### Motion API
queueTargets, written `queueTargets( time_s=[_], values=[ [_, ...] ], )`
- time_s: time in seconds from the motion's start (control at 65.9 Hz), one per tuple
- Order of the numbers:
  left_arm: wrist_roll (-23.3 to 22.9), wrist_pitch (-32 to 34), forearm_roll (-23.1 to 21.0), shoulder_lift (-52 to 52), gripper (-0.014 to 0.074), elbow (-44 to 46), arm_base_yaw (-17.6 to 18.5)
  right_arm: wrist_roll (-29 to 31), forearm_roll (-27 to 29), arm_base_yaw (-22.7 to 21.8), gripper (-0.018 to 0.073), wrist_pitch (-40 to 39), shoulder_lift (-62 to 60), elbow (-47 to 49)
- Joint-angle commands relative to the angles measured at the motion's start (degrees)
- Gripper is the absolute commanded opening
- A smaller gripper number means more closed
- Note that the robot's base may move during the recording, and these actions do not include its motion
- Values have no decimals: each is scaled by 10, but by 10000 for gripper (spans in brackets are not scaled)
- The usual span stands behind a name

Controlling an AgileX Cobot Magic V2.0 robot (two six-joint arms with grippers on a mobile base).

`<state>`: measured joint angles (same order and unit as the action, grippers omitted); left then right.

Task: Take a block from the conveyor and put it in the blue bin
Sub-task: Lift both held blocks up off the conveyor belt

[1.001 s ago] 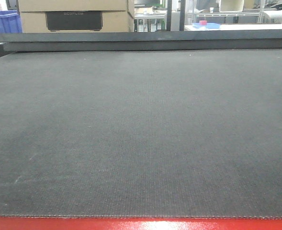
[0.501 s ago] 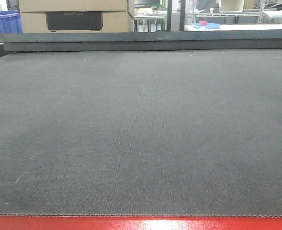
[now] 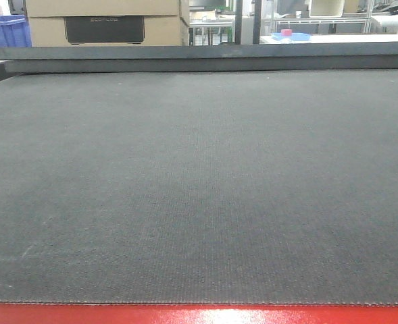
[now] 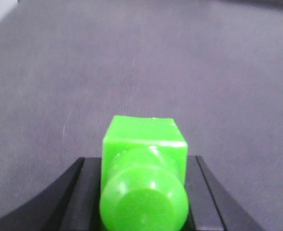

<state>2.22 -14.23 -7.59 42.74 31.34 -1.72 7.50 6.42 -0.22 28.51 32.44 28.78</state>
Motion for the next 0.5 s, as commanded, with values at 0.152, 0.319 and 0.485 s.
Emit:
queueTargets(
  time_s=[0.152,0.319,0.485],
  values=[
    [3,14,2,-80,-100,-1,63,5,3,3,-167,-28,-102,-2],
    [3,19,28,-116,-100,-1,64,5,3,3,-167,-61,-160,-2],
    [3,24,28,-129,-100,-1,64,5,3,3,-167,-96,-192,-2]
  ],
)
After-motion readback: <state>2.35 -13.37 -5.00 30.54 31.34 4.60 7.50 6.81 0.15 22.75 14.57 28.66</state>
